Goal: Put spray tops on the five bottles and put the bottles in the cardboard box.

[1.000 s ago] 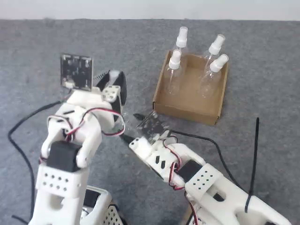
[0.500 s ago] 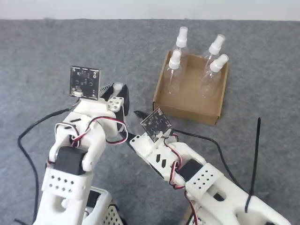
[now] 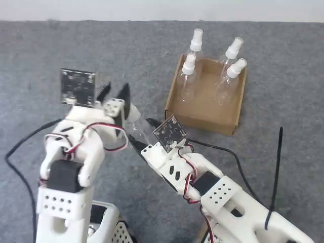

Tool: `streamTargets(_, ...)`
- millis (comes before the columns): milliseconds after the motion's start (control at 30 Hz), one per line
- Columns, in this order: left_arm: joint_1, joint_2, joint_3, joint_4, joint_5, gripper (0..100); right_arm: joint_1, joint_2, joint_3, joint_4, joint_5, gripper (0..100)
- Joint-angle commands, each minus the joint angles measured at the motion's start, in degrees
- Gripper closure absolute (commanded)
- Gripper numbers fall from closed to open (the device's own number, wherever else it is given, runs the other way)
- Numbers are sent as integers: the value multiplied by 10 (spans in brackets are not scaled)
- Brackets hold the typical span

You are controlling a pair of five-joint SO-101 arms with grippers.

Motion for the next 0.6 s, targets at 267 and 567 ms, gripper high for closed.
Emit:
streamTargets(267,-23,144,-58,-12,-38,878,8,-25,-6,-8,-6,992)
streamTargets(567,4,156,-56,31,-41,974,9,-25,-6,-8,-6,992)
